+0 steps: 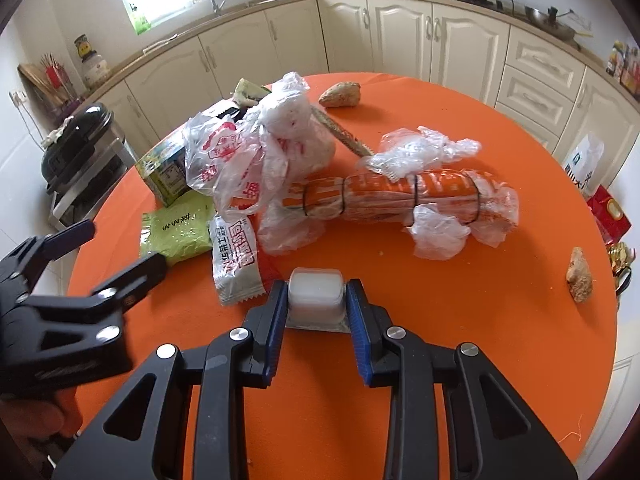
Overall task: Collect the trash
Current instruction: 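Grasp the small white tray with the right tool while the left tool grasps the green packet, then lift the white tray and green packet and turn both tools toward the blue bin, then hold both tools over the blue bin and open them to drop the items, then return both open tools to the orange table, then grasp the white red-print wrapper with the left tool while the right tool grasps the orange wrapped bundle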
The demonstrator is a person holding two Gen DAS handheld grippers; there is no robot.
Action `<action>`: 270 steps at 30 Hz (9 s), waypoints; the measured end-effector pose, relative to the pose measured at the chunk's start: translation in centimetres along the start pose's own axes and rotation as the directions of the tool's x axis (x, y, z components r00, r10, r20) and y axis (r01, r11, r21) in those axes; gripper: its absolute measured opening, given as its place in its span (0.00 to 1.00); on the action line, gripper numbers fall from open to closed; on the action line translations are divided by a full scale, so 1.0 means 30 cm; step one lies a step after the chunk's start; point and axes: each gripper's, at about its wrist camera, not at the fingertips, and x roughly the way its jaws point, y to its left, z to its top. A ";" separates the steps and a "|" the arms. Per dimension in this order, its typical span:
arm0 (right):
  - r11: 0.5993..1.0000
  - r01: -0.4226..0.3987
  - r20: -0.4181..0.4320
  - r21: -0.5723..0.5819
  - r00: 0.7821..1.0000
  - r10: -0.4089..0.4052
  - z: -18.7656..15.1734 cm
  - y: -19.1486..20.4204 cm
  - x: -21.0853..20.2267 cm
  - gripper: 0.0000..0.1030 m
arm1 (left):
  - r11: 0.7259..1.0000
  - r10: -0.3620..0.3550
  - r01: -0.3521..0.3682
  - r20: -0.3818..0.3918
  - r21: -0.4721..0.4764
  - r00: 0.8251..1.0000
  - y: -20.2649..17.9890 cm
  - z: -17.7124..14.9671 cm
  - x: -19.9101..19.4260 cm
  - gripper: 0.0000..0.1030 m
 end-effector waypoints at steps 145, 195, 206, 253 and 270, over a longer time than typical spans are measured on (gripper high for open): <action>0.815 0.161 0.188 0.557 0.931 -0.312 -0.451 -1.094 -0.667 0.46 | 0.658 -0.631 0.625 -0.146 0.420 0.762 -1.183 0.215 -0.151 0.21; 0.663 -0.028 0.289 0.748 0.913 -0.288 -0.521 -1.199 -0.763 1.00 | 0.759 -0.505 0.472 -0.052 0.448 0.862 -1.198 0.200 -0.222 0.95; 0.855 -0.049 0.465 0.517 0.854 -0.232 -0.255 -0.727 -0.974 1.00 | 0.875 -0.460 0.400 0.216 0.272 0.861 -0.445 0.085 -0.507 0.99; 0.988 0.129 0.138 0.085 0.980 -0.140 0.032 -0.127 -0.237 1.00 | 0.981 -0.107 0.138 0.214 -0.136 0.971 -0.038 -0.362 -0.425 0.99; 0.990 0.105 0.044 0.091 0.993 -0.109 0.069 -0.230 -0.044 0.90 | 0.987 -0.115 0.111 -0.028 -0.120 0.993 -0.110 0.075 0.117 0.85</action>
